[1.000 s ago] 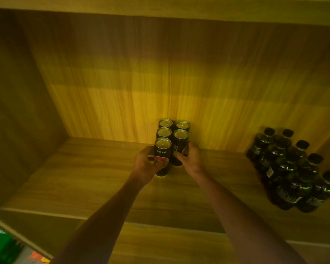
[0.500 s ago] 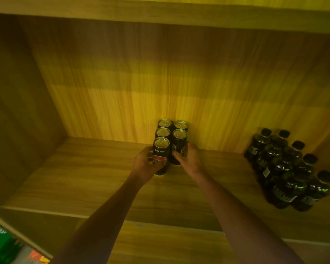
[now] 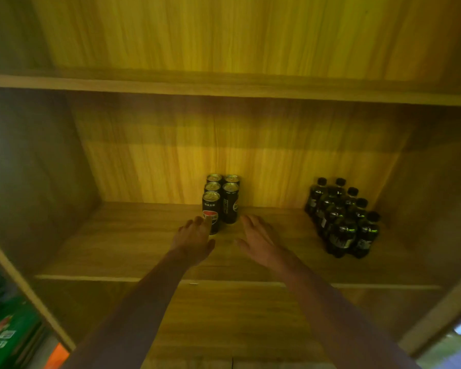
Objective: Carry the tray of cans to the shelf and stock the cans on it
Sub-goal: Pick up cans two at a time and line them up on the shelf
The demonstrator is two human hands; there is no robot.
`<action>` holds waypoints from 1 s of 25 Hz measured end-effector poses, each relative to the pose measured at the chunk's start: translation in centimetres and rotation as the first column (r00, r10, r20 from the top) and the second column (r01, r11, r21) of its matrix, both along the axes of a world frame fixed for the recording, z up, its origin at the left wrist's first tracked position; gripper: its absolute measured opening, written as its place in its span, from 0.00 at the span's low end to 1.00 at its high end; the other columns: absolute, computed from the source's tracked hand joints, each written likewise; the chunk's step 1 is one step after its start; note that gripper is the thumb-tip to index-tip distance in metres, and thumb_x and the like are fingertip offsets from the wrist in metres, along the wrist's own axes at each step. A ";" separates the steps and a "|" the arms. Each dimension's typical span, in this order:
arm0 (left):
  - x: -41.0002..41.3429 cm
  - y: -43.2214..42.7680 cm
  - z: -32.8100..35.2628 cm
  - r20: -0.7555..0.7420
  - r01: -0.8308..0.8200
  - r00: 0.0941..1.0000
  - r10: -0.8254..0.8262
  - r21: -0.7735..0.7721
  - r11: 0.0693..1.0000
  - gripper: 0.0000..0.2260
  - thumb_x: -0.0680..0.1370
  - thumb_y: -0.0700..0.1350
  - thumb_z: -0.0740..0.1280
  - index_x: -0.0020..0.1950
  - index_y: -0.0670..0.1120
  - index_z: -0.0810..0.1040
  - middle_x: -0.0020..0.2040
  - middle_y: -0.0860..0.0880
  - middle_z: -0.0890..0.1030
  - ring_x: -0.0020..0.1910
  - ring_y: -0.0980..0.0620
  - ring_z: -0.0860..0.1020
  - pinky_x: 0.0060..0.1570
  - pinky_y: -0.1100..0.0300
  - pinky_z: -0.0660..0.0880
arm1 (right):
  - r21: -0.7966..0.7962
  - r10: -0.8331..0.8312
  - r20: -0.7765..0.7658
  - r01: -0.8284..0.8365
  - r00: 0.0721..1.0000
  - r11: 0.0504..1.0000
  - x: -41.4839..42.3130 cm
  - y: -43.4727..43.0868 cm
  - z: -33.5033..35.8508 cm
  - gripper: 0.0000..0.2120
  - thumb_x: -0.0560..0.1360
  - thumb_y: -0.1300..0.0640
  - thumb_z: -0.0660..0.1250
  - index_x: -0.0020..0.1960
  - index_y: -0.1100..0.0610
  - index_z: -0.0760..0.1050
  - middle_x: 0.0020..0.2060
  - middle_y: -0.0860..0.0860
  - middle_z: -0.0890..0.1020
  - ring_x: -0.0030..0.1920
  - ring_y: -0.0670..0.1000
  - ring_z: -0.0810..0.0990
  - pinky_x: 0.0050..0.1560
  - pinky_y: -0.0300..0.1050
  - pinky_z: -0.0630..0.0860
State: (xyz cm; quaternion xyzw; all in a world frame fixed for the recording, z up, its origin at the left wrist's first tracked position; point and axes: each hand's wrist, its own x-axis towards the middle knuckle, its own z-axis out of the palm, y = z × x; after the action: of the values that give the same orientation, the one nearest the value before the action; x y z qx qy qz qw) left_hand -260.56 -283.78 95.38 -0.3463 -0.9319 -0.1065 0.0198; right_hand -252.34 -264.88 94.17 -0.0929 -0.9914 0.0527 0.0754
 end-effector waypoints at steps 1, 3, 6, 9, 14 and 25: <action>1.3 -0.2 0.3 -0.023 0.038 0.999 -0.038 -0.014 0.999 0.28 0.79 0.53 0.64 0.75 0.46 0.61 0.68 0.43 0.72 0.64 0.42 0.73 0.60 0.48 0.74 | 0.033 0.012 -0.018 -0.012 1.000 0.999 1.6 -0.6 0.5 0.35 0.81 0.41 0.61 0.80 0.58 0.55 0.77 0.57 0.62 0.74 0.58 0.64 0.72 0.55 0.66; 3.8 -0.9 0.5 -0.022 0.083 0.996 -0.083 -0.012 0.996 0.28 0.79 0.53 0.64 0.76 0.47 0.61 0.72 0.43 0.70 0.67 0.41 0.72 0.62 0.47 0.72 | 0.074 0.017 -0.049 -0.013 0.999 0.997 5.0 -1.9 1.0 0.34 0.81 0.41 0.61 0.79 0.57 0.56 0.76 0.56 0.64 0.74 0.57 0.65 0.71 0.55 0.67; 7.3 -2.5 -0.1 -0.002 0.128 0.992 -0.129 -0.031 0.991 0.30 0.79 0.53 0.63 0.78 0.47 0.59 0.74 0.43 0.68 0.69 0.39 0.70 0.63 0.46 0.71 | 0.087 -0.023 -0.045 0.027 0.999 0.996 9.7 -3.9 1.0 0.32 0.81 0.41 0.60 0.78 0.57 0.58 0.75 0.56 0.66 0.73 0.58 0.65 0.70 0.57 0.67; 10.4 -4.5 -1.2 -0.005 0.166 0.986 -0.166 -0.063 0.984 0.29 0.80 0.53 0.63 0.78 0.47 0.59 0.74 0.42 0.68 0.70 0.39 0.69 0.64 0.45 0.70 | 0.090 -0.057 -0.020 0.059 0.998 0.994 13.4 -5.9 0.0 0.31 0.81 0.40 0.58 0.78 0.55 0.58 0.75 0.55 0.65 0.73 0.58 0.65 0.69 0.57 0.69; 14.2 -5.9 -4.6 0.035 0.194 0.981 -0.192 -0.088 0.977 0.27 0.81 0.52 0.62 0.78 0.46 0.61 0.74 0.42 0.68 0.71 0.39 0.69 0.65 0.43 0.70 | 0.066 -0.059 0.013 0.058 0.998 0.996 16.2 -7.8 -2.8 0.32 0.81 0.40 0.59 0.79 0.54 0.57 0.74 0.55 0.66 0.73 0.59 0.66 0.67 0.57 0.70; 20.0 -6.2 -39.6 0.431 0.147 0.902 -0.021 -0.261 0.954 0.21 0.80 0.51 0.62 0.71 0.44 0.68 0.64 0.42 0.73 0.64 0.40 0.74 0.59 0.46 0.74 | -0.130 -0.032 0.264 0.068 0.964 0.989 21.5 -7.3 -38.5 0.29 0.80 0.43 0.61 0.75 0.57 0.63 0.70 0.58 0.72 0.67 0.60 0.72 0.60 0.57 0.75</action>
State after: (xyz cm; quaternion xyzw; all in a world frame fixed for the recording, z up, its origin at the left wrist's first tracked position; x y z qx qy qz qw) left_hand -240.53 -289.96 55.76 -0.3541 -0.9034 -0.0437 -0.2378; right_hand -230.85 -272.13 55.70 -0.1291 -0.9840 0.1064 -0.0612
